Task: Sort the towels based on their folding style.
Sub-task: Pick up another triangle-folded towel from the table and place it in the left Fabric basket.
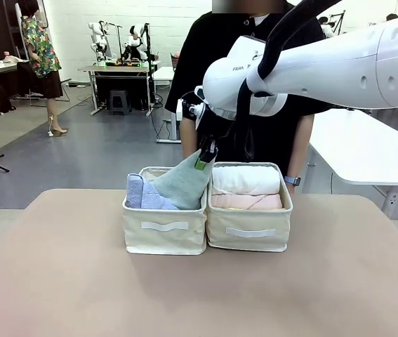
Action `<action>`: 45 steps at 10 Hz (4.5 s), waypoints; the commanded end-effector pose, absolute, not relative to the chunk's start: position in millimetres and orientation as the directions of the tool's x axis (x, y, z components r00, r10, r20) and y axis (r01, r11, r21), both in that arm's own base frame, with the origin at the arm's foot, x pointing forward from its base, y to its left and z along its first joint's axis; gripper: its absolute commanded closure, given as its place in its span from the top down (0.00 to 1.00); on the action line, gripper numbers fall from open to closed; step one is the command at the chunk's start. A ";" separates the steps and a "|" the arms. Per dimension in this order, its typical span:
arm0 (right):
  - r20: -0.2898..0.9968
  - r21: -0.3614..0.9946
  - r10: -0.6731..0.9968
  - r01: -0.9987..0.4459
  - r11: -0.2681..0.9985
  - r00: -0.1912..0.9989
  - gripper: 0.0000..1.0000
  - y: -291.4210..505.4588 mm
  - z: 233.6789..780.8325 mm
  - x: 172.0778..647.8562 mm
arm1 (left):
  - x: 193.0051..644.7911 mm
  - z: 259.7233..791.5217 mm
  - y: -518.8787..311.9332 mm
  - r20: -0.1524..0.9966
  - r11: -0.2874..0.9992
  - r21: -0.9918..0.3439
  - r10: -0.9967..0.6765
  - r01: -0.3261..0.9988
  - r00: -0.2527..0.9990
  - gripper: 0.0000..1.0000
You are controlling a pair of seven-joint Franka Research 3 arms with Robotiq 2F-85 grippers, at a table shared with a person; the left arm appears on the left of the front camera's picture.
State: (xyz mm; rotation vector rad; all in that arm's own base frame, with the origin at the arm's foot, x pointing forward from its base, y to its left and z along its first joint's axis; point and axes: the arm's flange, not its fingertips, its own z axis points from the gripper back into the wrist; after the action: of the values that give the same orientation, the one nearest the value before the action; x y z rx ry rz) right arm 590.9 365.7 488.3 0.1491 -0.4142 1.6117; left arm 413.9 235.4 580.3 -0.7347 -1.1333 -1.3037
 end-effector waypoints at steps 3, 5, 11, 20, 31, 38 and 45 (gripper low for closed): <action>0.304 -0.145 0.950 -0.989 -0.031 -0.074 0.19 372.6 487.3 596.9 | 410.4 579.1 235.0 0.923 0.174 0.176 -0.372 0.969 -0.101 1.00; 0.317 -0.133 0.945 -0.990 -0.041 -0.082 0.19 380.3 476.0 600.1 | 410.4 579.1 235.0 0.923 0.174 0.176 -0.372 0.969 -0.101 1.00; 0.334 -0.079 0.940 -0.996 -0.040 -0.064 0.19 406.4 453.8 608.0 | 410.4 579.1 235.0 0.923 0.174 0.176 -0.372 0.969 -0.101 1.00; 0.322 -0.077 0.945 -0.996 -0.033 -0.056 1.00 404.9 461.5 606.6 | 410.4 579.1 235.0 0.923 0.174 0.176 -0.372 0.969 -0.101 1.00; 0.159 -0.100 0.936 -0.938 0.332 0.314 1.00 273.4 549.1 526.7 | 410.4 579.1 235.0 0.923 0.174 0.176 -0.372 0.969 -0.101 1.00; 0.330 -0.103 0.726 -0.741 0.663 0.604 1.00 95.6 593.5 465.2 | 410.4 579.1 235.0 0.923 0.174 0.176 -0.372 0.969 -0.101 1.00; 0.280 -0.120 0.769 -0.774 0.622 0.574 1.00 99.0 607.3 469.4 | 410.4 579.1 235.0 0.923 0.174 0.176 -0.372 0.969 -0.101 1.00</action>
State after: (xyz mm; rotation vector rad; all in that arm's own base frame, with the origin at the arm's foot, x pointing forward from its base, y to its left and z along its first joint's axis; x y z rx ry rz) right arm 465.9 101.7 606.5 0.0270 -0.3330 0.8942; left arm 413.5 236.4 580.0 -0.7334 -1.1334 -1.3012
